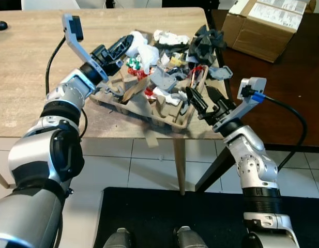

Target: Picking trash to rubbish bin

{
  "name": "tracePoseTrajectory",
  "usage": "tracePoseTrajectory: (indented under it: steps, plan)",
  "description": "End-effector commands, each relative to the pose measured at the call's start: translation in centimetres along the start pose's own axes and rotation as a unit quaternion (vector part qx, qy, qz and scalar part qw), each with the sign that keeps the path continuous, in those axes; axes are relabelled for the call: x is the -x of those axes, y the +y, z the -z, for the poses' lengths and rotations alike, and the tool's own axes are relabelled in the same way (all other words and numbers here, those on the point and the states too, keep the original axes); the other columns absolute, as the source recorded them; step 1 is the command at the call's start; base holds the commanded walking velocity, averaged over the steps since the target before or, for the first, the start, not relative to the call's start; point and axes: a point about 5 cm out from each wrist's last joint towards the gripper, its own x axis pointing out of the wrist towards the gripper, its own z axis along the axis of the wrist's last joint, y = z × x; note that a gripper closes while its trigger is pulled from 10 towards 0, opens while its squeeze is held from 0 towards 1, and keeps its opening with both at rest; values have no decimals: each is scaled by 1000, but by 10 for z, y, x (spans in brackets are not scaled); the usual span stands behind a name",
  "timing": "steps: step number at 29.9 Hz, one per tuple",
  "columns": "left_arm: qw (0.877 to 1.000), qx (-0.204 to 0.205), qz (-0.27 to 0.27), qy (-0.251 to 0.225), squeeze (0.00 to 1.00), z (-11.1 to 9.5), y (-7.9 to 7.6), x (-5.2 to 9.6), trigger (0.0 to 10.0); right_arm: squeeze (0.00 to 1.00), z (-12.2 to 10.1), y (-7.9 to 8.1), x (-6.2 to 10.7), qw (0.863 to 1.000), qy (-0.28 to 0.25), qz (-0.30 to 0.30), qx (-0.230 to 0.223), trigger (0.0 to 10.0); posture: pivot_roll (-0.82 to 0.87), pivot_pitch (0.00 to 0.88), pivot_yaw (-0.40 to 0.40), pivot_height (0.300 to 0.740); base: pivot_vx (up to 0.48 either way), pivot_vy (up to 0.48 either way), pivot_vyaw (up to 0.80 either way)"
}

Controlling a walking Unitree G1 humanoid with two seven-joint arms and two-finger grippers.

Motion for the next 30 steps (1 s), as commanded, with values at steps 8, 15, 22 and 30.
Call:
tracePoseTrajectory:
  steps: [8, 15, 22, 30]
  plan:
    - [988, 89, 94, -78, 0, -37, -7, 15, 0, 0, -16, 9, 3, 995, -43, -45, -76, 10000, 74, 214, 17, 740, 0, 0, 0]
    - [959, 55, 246, 127, 0, -12, -26, 21, 0, 0, -22, 46, 21, 964, -10, -235, -127, 10000, 75, 212, 14, 740, 0, 0, 0]
    - [909, 36, 282, 305, 0, 29, -38, 45, 0, 0, 8, 74, 54, 910, 151, -370, -115, 10000, 76, 212, 15, 740, 0, 0, 0]
    - [810, -40, 263, 522, 0, 76, -29, 94, 0, 0, 36, 74, 73, 880, 271, -383, -78, 10000, 70, 204, 14, 740, 0, 0, 0]
